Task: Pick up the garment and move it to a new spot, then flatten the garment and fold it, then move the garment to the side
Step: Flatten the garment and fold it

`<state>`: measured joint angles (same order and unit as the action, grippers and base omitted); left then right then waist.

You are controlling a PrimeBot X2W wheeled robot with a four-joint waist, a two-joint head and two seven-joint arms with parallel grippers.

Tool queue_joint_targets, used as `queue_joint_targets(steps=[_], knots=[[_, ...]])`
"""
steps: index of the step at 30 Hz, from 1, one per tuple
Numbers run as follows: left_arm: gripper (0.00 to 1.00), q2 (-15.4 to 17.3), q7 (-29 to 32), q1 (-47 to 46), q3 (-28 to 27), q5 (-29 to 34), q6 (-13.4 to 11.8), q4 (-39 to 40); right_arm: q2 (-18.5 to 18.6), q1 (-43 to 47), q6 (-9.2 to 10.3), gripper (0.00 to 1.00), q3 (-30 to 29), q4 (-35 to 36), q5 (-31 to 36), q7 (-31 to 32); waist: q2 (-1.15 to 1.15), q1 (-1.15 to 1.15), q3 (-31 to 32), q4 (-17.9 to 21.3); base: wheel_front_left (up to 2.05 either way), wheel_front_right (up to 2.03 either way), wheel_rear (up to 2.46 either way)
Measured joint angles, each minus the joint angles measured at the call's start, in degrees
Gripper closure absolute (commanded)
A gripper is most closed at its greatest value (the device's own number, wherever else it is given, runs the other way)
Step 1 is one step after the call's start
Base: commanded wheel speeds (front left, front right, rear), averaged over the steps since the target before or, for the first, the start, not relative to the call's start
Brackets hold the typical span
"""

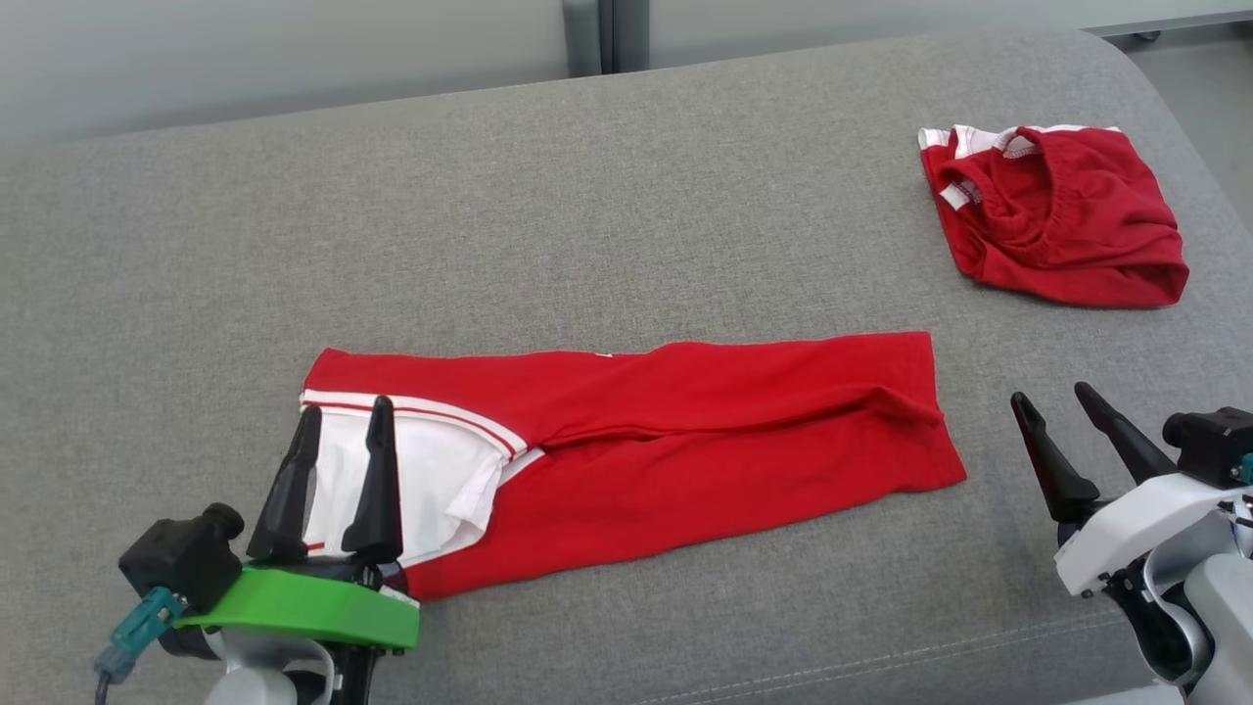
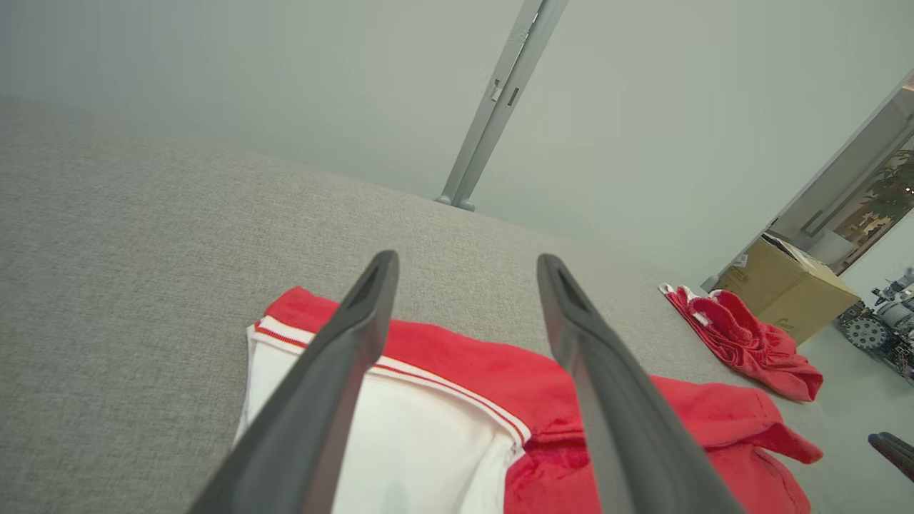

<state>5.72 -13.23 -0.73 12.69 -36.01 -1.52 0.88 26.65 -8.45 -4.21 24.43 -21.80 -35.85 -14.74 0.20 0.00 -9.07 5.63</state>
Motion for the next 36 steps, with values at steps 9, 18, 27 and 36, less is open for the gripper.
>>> queue_joint_targets(steps=[9,18,27,36], knots=[[0.0,-1.01,0.12,1.08,2.78,0.88,-0.11,0.87,-1.91,-3.19,-1.27,0.0,0.36,-2.97,-3.97,2.26,0.0,0.0,0.82,-2.94,0.0,0.0,0.0],[0.0,-1.07,0.59,1.36,3.13,0.97,-1.07,2.37,-3.25,-6.03,-1.31,0.0,0.9,-9.05,-6.39,8.14,0.0,0.0,0.31,-6.67,0.0,0.0,0.0],[0.0,-1.11,0.58,2.49,2.2,0.97,-1.78,3.63,-4.6,-6.15,-1.36,0.0,2.44,-13.44,-7.11,11.76,0.0,0.0,-0.99,-8.74,0.0,0.0,0.0],[0.0,-1.11,0.58,3.1,2.2,0.99,-2.1,4.7,-5.15,-7.36,-1.86,1.0,3.53,-14.27,-8.25,12.37,0.0,0.0,-1.47,-8.25,0.0,0.0,0.0]])
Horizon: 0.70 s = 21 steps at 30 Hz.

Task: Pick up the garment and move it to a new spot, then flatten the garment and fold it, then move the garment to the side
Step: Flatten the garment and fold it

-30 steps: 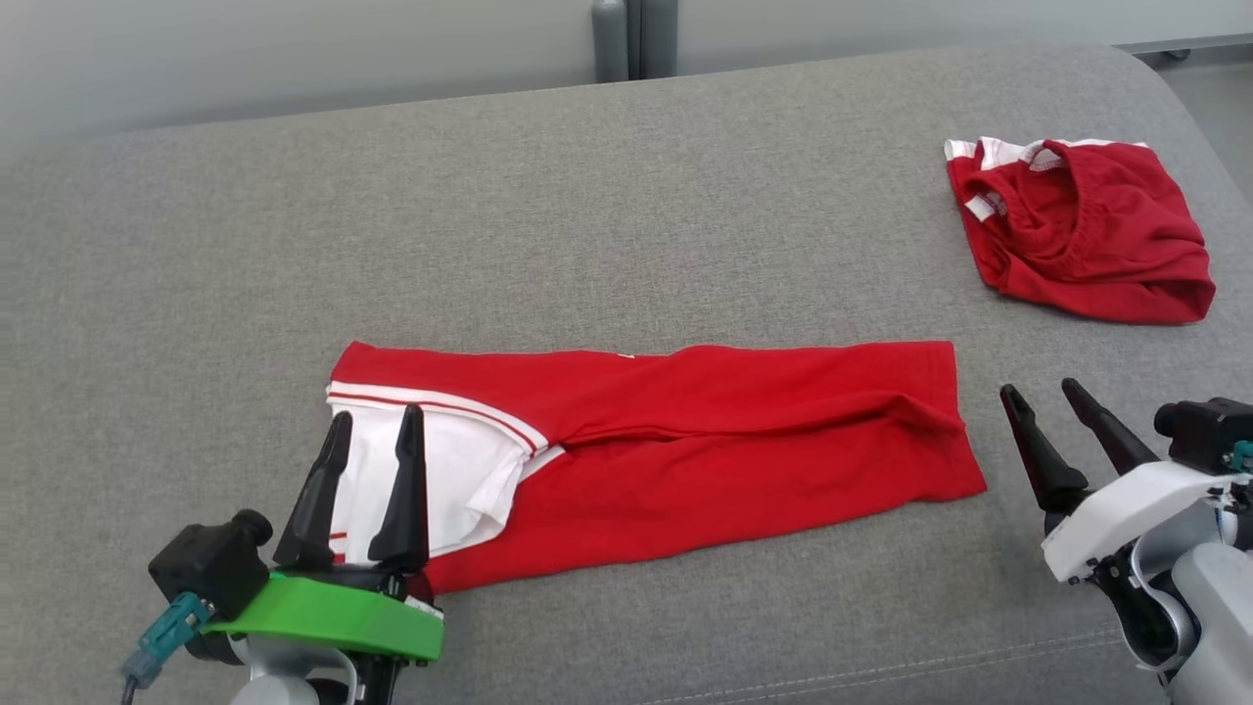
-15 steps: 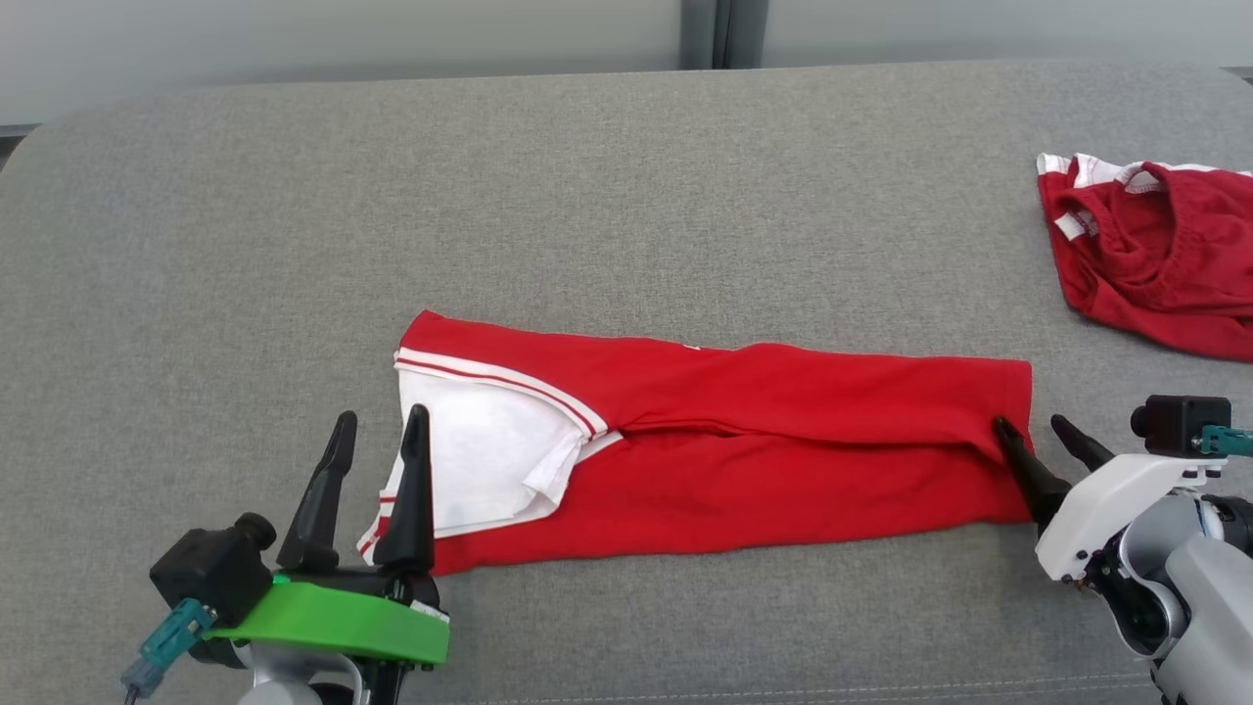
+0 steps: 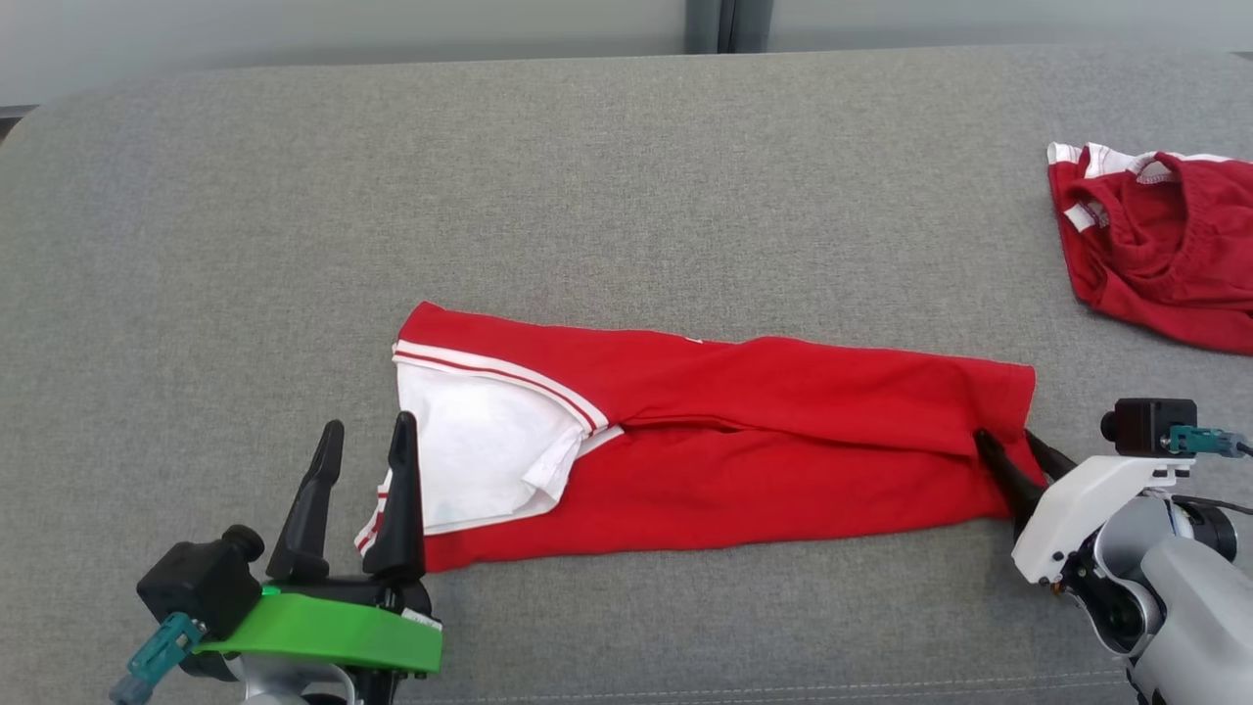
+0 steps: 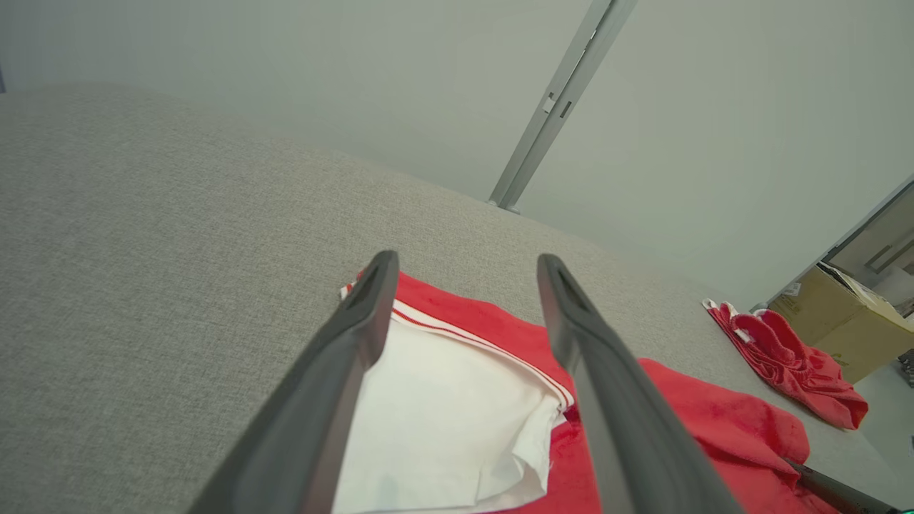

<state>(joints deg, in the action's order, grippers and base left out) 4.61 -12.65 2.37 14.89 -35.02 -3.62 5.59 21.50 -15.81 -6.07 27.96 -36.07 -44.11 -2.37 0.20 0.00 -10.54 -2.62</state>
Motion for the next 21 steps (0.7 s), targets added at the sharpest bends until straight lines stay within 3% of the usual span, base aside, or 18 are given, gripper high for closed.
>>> queue_joint_targets(steps=[10,21], knots=[[0.0,0.11,-0.01,0.19,-1.7,0.07,-0.76,0.82,-0.13,-2.95,-0.68,1.0,0.85,0.24,0.03,0.25,0.0,0.0,-0.12,2.07,0.0,0.0,0.0],[0.0,0.15,-0.01,0.26,-1.44,0.37,-1.0,2.46,9.16,-7.58,-1.0,1.0,-2.48,-0.1,0.27,-0.12,0.0,0.0,-0.1,6.26,0.0,0.0,0.0]])
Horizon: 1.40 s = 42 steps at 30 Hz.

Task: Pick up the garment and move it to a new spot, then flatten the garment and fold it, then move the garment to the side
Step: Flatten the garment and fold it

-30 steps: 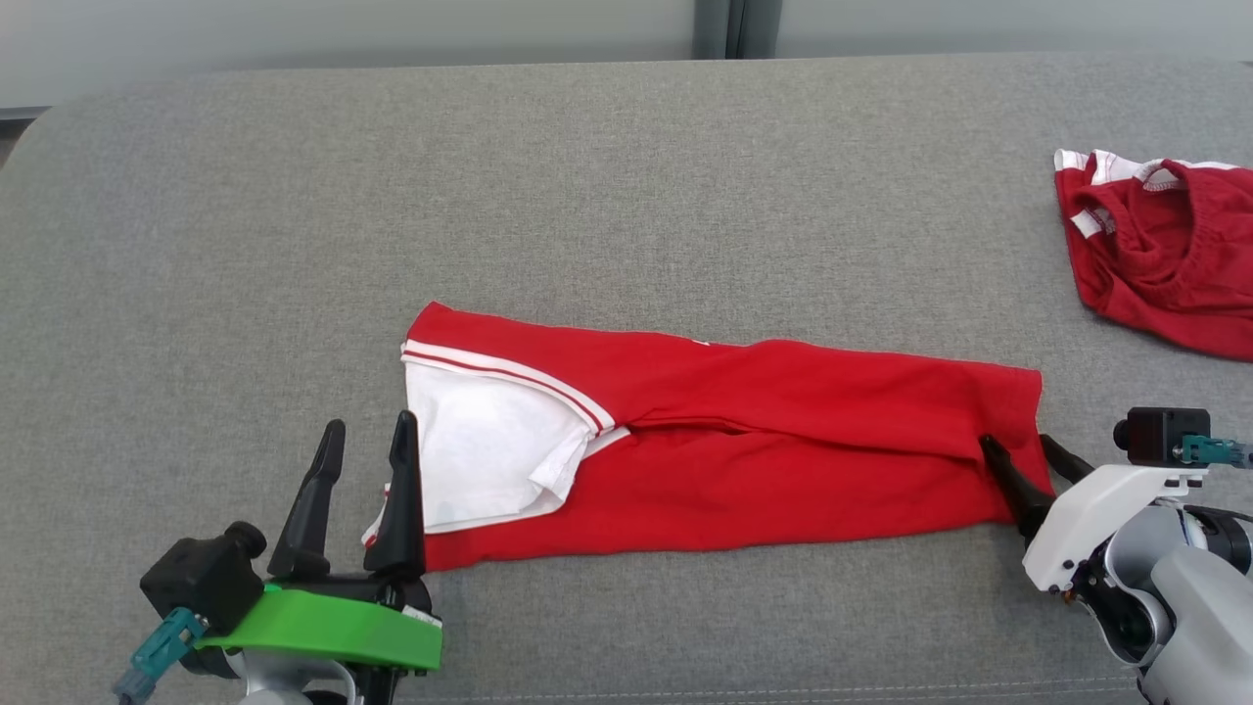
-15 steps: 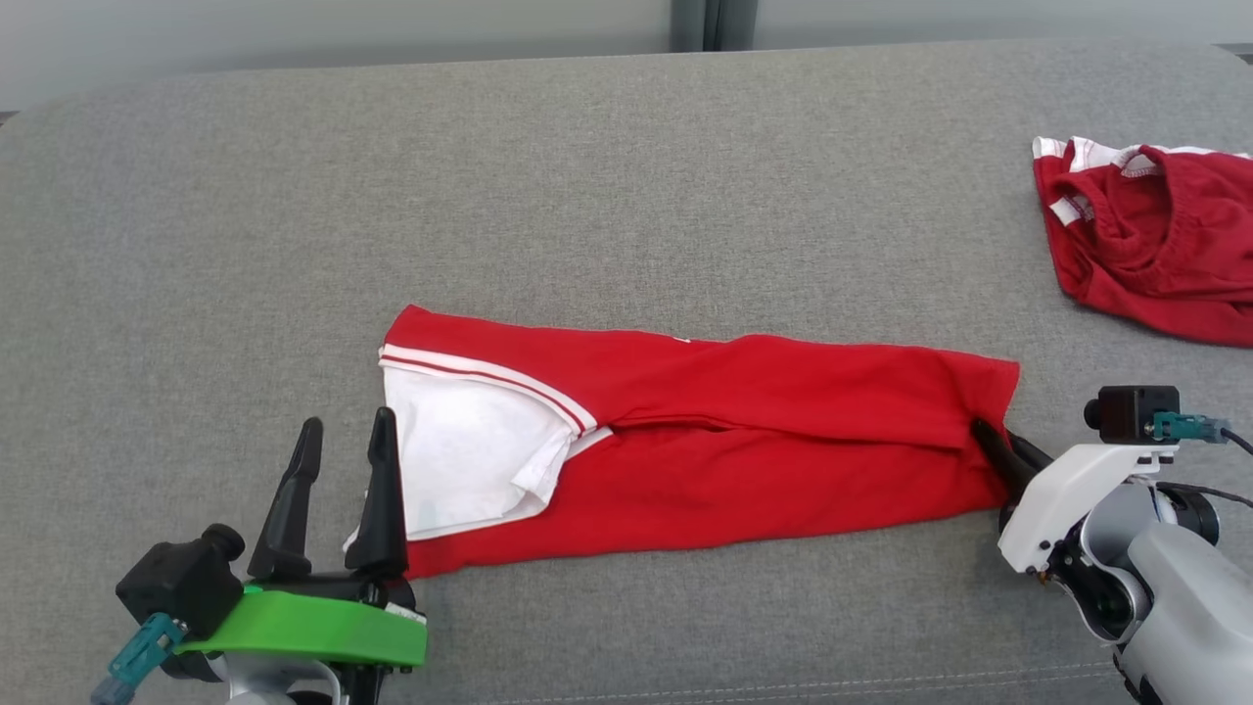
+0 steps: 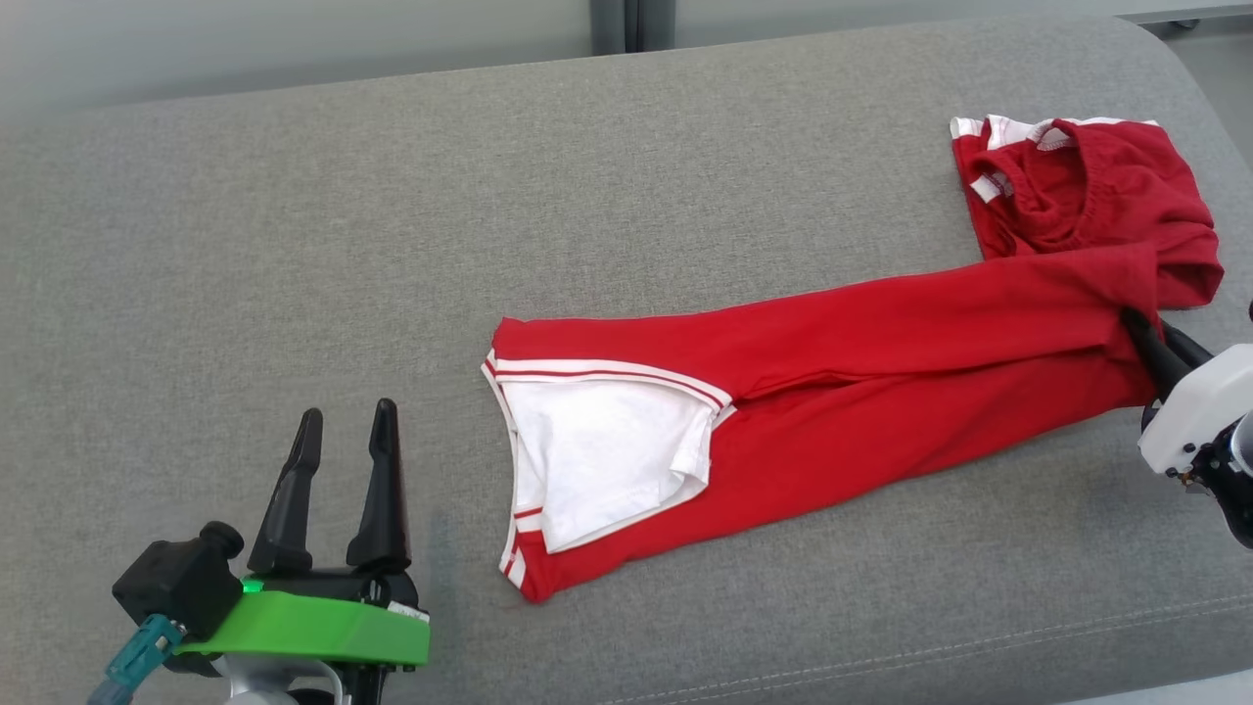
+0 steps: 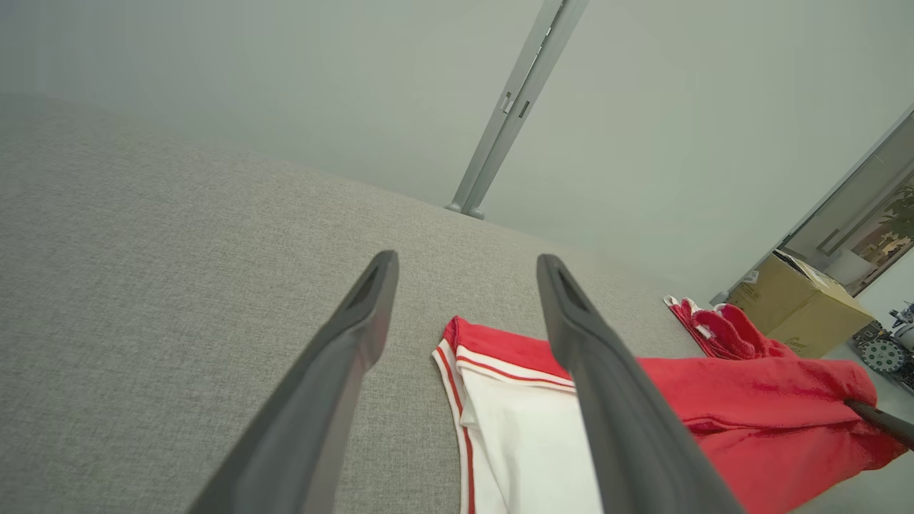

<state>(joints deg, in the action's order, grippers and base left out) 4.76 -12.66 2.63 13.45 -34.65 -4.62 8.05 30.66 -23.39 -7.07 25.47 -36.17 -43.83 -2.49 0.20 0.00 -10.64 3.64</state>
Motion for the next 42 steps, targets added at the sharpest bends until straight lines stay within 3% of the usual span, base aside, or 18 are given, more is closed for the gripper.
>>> queue_joint_targets(steps=[8,15,25,34,42], knots=[[0.0,-0.03,0.11,-0.02,1.66,0.12,0.01,0.05,-0.57,-0.75,0.01,1.0,0.35,1.37,-1.56,0.01,0.0,0.0,0.09,1.93,0.0,0.0,0.0],[0.0,-0.05,0.62,-0.08,2.42,0.12,0.09,-0.44,-7.9,-0.62,0.0,1.0,6.43,11.29,-7.97,1.16,0.0,0.0,0.57,1.78,0.0,0.0,0.0],[0.0,-0.22,1.03,-0.1,4.27,0.12,0.52,-1.98,-11.02,0.49,0.01,1.0,15.39,23.14,-14.89,6.19,0.0,0.0,1.99,-0.44,0.0,0.0,0.0],[0.0,-0.51,1.02,-0.1,5.38,0.03,0.56,-2.67,-13.07,0.02,0.01,1.0,18.51,24.24,-16.33,8.89,0.0,0.0,3.13,-4.09,0.0,0.0,0.0],[0.0,-0.88,1.01,-0.1,7.08,-0.33,0.57,-3.5,-15.01,-0.99,0.01,1.0,18.49,18.67,-16.93,10.71,0.0,0.0,3.71,-9.06,0.0,0.0,0.0]])
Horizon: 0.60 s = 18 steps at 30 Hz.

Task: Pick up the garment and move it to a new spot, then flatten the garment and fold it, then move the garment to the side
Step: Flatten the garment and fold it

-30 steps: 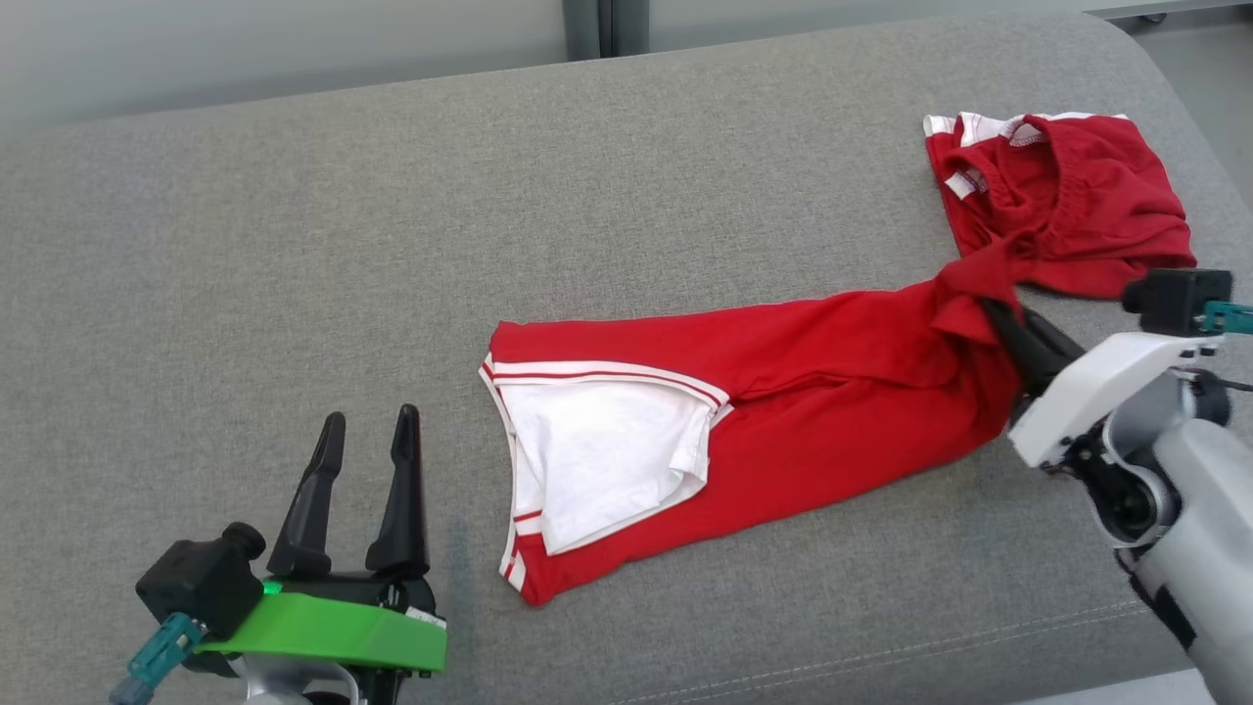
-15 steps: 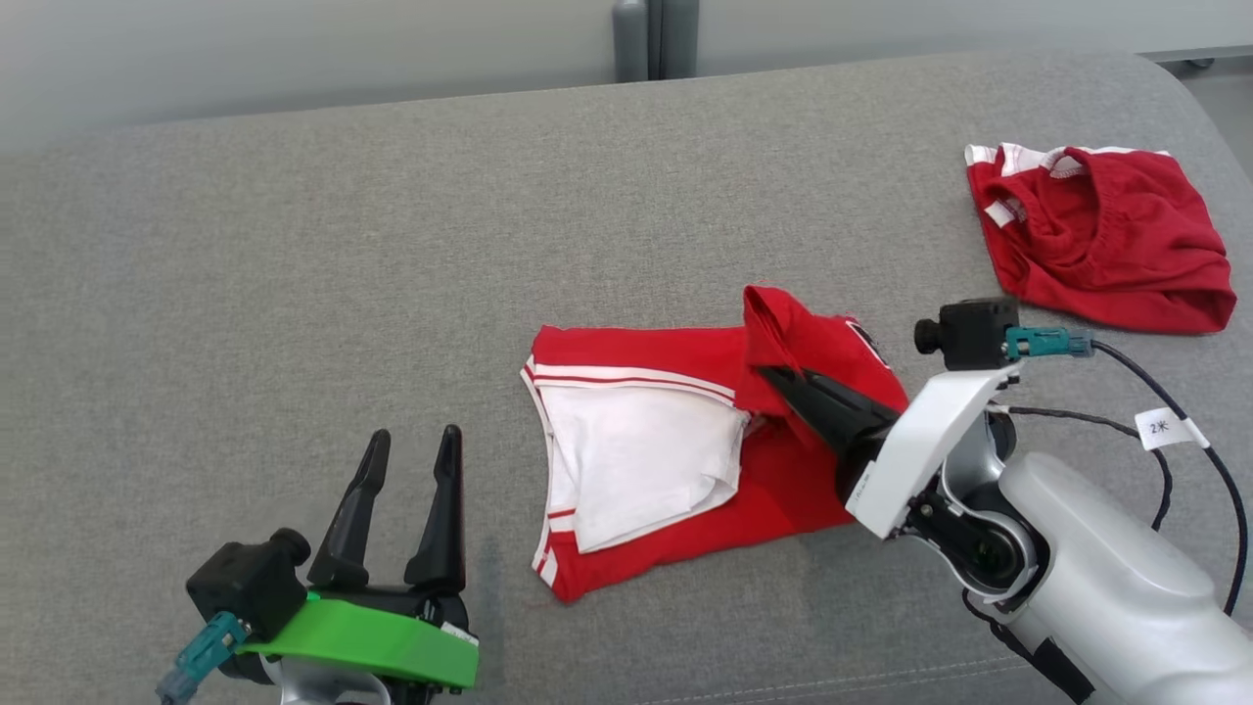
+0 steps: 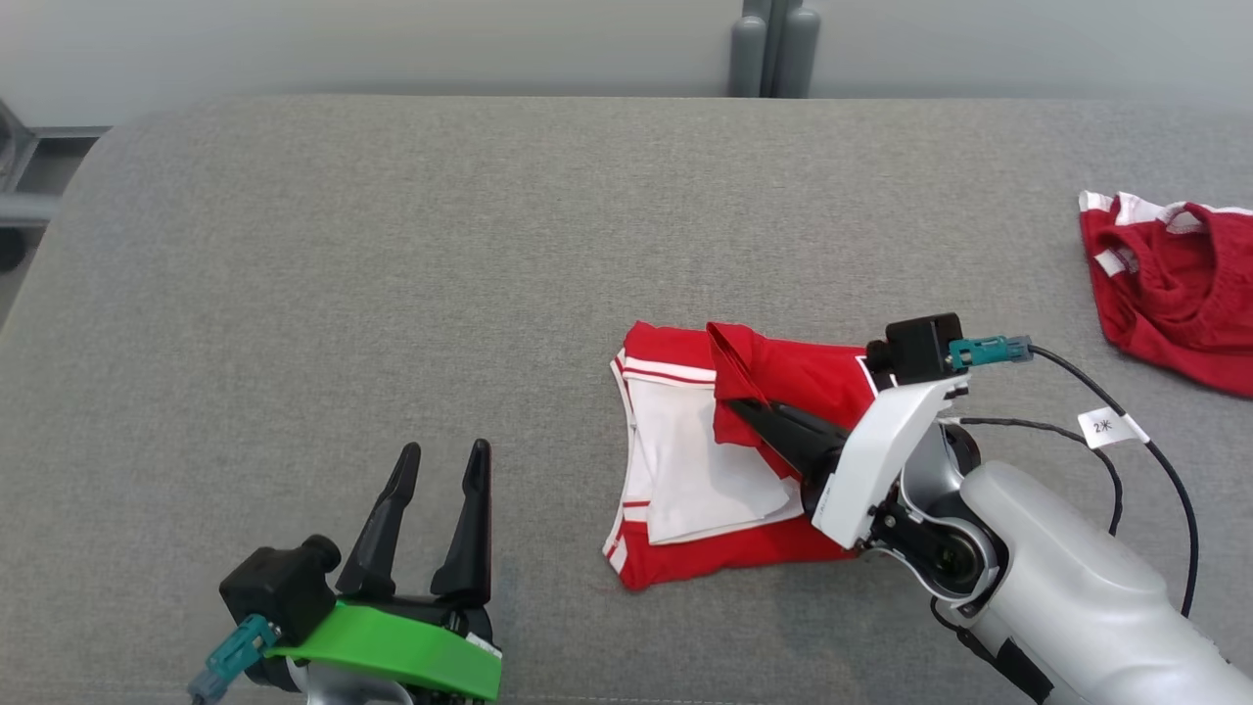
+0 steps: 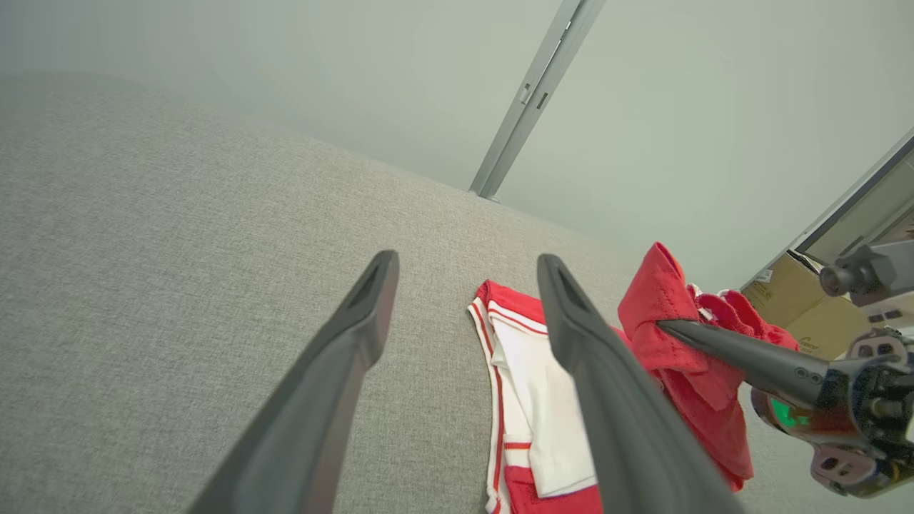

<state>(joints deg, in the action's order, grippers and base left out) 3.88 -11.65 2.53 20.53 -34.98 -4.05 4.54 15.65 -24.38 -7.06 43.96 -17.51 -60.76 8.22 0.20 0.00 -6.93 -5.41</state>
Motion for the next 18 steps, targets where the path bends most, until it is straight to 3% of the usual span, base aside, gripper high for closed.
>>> queue_joint_targets(steps=[5,10,13,14,15,18], knots=[[0.0,-0.2,-0.02,0.0,0.42,-0.14,0.0,-0.24,-0.59,-0.38,0.19,1.0,0.25,-3.72,0.24,0.92,0.0,0.0,-0.07,-3.22,0.0,0.0,0.0],[0.0,-0.51,-0.21,0.0,0.64,-0.18,0.01,-0.45,-0.86,-1.97,1.81,0.98,0.41,-7.64,1.23,1.42,0.0,0.0,-0.24,-6.34,0.0,0.0,0.0],[0.0,-0.6,-0.35,0.01,0.27,-0.59,0.0,-0.51,-1.37,-2.63,2.14,0.59,0.69,-9.34,1.35,1.64,0.0,0.0,-0.35,-7.9,0.0,0.0,0.0],[0.0,-0.62,-0.52,0.01,-0.04,-0.6,0.0,-0.52,-1.68,-2.87,2.14,0.18,1.0,-9.82,1.36,2.05,0.0,0.0,-0.37,-8.29,0.0,0.0,0.0],[0.0,-0.6,-0.52,0.01,-0.2,-0.62,-0.01,-0.53,-2.2,-3.15,2.14,0.0,1.24,-10.16,1.42,2.23,0.0,0.0,-0.39,-8.59,0.0,0.0,0.0],[0.0,-0.64,-0.8,0.04,-0.58,-0.66,-0.05,-0.54,-3.77,-4.0,2.1,0.0,1.99,-10.7,1.58,2.56,0.0,0.0,-0.35,-8.79,0.0,0.0,0.0]])
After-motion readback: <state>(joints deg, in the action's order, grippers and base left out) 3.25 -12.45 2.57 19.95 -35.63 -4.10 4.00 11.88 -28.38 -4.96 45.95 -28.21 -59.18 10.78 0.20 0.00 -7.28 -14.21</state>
